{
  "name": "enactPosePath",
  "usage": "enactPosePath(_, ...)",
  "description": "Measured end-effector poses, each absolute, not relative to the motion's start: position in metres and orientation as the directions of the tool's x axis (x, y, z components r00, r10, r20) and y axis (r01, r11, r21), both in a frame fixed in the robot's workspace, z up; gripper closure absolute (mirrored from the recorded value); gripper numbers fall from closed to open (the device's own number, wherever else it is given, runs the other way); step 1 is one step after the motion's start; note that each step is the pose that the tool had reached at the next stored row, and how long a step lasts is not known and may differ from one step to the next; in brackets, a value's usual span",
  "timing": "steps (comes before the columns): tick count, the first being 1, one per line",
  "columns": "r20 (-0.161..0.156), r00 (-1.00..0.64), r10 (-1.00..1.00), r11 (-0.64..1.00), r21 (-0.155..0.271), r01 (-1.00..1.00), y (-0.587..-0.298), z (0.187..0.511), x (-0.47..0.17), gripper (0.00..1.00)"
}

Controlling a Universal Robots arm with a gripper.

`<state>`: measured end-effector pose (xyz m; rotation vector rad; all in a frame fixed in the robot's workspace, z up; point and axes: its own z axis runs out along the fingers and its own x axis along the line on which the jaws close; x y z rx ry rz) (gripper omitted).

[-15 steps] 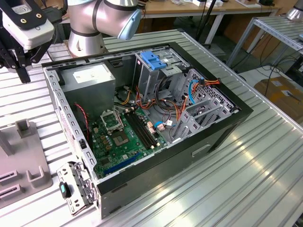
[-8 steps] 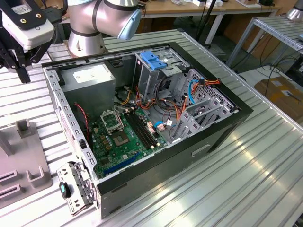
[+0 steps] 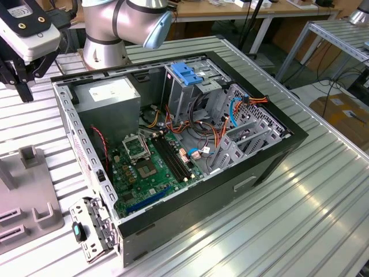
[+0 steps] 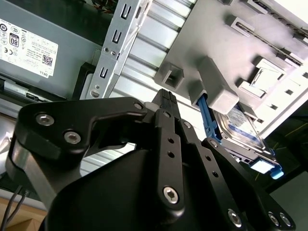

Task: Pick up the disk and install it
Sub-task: 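Reach for the disk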

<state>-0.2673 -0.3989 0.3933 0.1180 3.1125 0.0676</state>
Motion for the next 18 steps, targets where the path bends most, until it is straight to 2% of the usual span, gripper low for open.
enactPosePath(18, -0.024, -0.997, 0.076, 0.996, 0.044, 0.075, -0.3990, 0.3932, -0.2737, 0.89)
